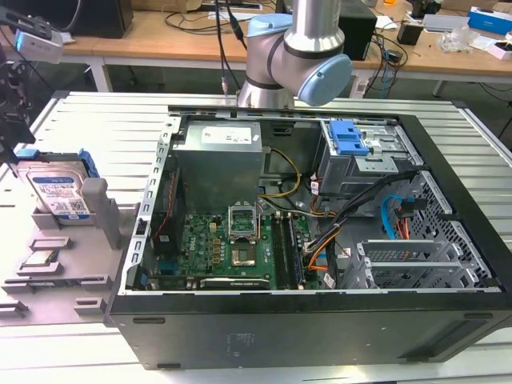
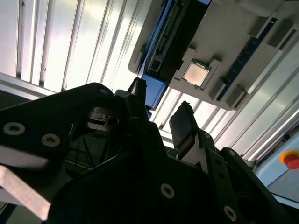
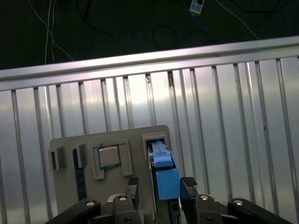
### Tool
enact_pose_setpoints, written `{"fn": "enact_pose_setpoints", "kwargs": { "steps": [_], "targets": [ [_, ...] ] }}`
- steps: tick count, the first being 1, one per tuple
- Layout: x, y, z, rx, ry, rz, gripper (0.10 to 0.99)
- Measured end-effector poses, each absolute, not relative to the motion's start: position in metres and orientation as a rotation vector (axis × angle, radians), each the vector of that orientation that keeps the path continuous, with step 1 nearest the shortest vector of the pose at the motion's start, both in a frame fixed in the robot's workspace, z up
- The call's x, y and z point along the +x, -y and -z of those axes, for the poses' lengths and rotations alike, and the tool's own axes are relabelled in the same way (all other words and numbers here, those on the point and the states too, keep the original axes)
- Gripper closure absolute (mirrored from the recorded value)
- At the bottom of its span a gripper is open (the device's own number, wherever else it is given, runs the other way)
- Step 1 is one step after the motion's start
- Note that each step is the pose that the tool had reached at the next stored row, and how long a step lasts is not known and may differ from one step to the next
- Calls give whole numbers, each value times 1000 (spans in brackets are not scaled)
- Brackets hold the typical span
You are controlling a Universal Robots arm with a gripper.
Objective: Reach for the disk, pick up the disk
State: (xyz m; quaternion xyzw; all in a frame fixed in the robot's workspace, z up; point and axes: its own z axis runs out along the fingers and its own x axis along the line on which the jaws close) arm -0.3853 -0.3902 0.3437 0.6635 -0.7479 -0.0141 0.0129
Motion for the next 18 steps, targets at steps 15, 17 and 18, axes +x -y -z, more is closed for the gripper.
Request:
{"fn": "enact_pose_setpoints", "kwargs": {
  "steps": [15, 17, 18],
  "targets": [
    [-384, 384, -331, 2071, 2327, 43, 604],
    [-384, 383, -329, 2083, 2316, 43, 604],
    [-383, 383, -328, 2090, 2309, 42, 604]
  ]
}}
